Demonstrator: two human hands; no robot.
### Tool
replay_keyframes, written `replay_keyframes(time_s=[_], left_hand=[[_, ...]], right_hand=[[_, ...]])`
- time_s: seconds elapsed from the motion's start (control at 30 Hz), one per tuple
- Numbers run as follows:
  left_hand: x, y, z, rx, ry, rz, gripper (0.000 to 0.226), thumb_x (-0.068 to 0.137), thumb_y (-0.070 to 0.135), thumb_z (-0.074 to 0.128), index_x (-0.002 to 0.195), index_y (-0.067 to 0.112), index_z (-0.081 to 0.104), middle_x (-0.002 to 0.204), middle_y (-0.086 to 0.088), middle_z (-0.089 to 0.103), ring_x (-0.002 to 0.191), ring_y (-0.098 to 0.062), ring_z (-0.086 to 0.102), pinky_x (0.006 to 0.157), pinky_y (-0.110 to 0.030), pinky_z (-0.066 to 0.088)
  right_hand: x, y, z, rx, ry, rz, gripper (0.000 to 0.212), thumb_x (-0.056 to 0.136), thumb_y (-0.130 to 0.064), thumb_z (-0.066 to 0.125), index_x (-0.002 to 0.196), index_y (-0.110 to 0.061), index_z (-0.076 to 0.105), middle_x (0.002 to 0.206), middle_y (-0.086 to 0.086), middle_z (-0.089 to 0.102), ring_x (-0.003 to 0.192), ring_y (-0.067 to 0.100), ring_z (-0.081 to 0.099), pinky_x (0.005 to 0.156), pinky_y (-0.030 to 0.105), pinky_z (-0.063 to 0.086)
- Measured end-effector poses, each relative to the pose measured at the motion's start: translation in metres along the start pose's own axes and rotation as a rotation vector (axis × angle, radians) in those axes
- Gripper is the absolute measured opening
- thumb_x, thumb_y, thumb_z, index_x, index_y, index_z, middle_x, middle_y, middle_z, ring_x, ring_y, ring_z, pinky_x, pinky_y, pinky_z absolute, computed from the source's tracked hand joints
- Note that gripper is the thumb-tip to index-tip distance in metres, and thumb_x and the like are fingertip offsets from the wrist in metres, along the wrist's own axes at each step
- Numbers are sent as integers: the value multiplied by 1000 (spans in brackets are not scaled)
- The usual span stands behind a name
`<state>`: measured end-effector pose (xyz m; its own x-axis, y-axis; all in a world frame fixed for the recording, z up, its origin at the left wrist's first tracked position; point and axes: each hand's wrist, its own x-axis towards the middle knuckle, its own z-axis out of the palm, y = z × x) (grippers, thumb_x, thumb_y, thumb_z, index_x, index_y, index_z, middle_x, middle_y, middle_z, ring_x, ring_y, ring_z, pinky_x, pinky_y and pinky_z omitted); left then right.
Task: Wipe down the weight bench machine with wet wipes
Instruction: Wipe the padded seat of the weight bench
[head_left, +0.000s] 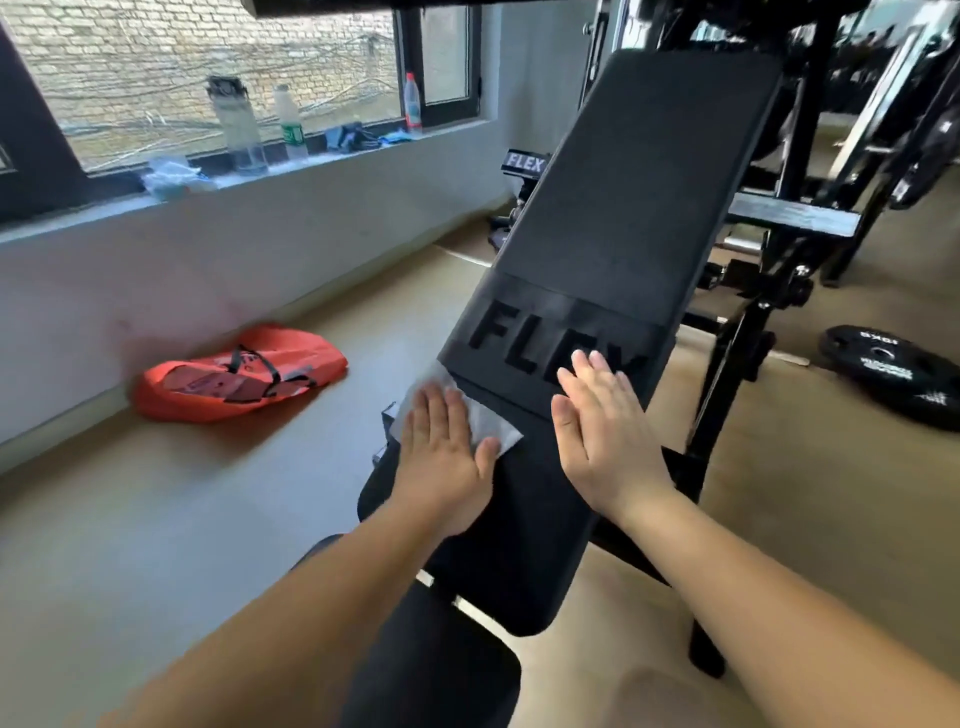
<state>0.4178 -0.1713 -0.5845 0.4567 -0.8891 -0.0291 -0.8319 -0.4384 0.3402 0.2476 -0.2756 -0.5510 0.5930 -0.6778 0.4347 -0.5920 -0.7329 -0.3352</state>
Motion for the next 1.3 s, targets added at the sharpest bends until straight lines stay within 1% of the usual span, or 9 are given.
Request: replay_keyframes(time_s=[0.17, 0.33, 0.5, 0.6, 0.73, 1.0, 1.17, 1.23, 1.3], left_hand=[[-37, 2, 29, 56, 26, 230, 71, 105, 58, 6, 154, 25, -33, 157, 1, -48, 142, -13, -48, 123, -39, -23], [10, -48, 4, -93, 9, -7, 75, 97, 69, 2, 151, 33, -36, 159, 2, -45, 144, -12, -45, 127, -47, -11], [-48, -12, 30, 1, -77, 154, 86, 101, 66, 16, 151, 23, -39, 151, -2, -55, 138, -17, -53, 120, -43, -26], [-5, -42, 5, 94, -76, 236, 84, 99, 71, 13, 154, 29, -34, 158, -2, -47, 143, -16, -47, 124, -44, -20], [10, -52, -2, -49, -43, 59, 83, 103, 64, 21, 157, 27, -29, 160, -3, -43, 146, -16, -42, 127, -44, -12], [-34, -45, -4, 134, -139, 525, 73, 110, 50, 25, 160, 27, -22, 163, 10, -36, 147, -1, -36, 122, -28, -15], [-51, -34, 26, 213, -67, 580, 77, 108, 58, 22, 161, 19, -16, 168, -2, -26, 153, -16, -30, 128, -43, -7], [-49, -31, 21, 271, -81, 745, 75, 108, 60, 20, 162, 21, -14, 169, 0, -22, 155, -15, -26, 128, -42, -8], [-37, -33, 9, 224, -98, 702, 74, 107, 64, 17, 161, 29, -18, 168, 8, -26, 154, -8, -25, 129, -41, -5]], right_hand=[[-7, 6, 38, -277, 153, -108, 59, 108, -39, 27, 149, -4, 51, 162, 15, 39, 155, 29, 28, 128, 53, 14], [-6, 5, 42, -239, 247, -104, 54, 105, -34, 35, 147, -8, 56, 160, 11, 44, 153, 27, 33, 127, 52, 18], [-7, 8, 43, -242, 272, -119, 52, 105, -32, 35, 146, -9, 57, 160, 11, 44, 153, 27, 34, 127, 51, 19], [-6, 7, 44, -242, 279, -123, 52, 105, -32, 35, 146, -9, 57, 160, 11, 45, 153, 27, 34, 127, 51, 19], [-8, 6, 44, -254, 277, -110, 52, 104, -31, 35, 146, -9, 57, 160, 11, 45, 153, 27, 35, 127, 51, 19], [-9, 5, 44, -237, 313, -117, 49, 106, -29, 35, 145, -9, 57, 159, 11, 46, 152, 28, 36, 126, 52, 21], [-9, 5, 45, -237, 320, -118, 50, 106, -30, 33, 145, -9, 58, 159, 11, 46, 151, 28, 38, 125, 53, 22], [-8, 5, 44, -233, 319, -123, 51, 106, -31, 32, 145, -9, 58, 159, 11, 46, 151, 28, 38, 125, 53, 22], [-8, 4, 44, -243, 307, -120, 52, 106, -32, 32, 146, -9, 57, 160, 11, 45, 152, 28, 37, 125, 53, 22]])
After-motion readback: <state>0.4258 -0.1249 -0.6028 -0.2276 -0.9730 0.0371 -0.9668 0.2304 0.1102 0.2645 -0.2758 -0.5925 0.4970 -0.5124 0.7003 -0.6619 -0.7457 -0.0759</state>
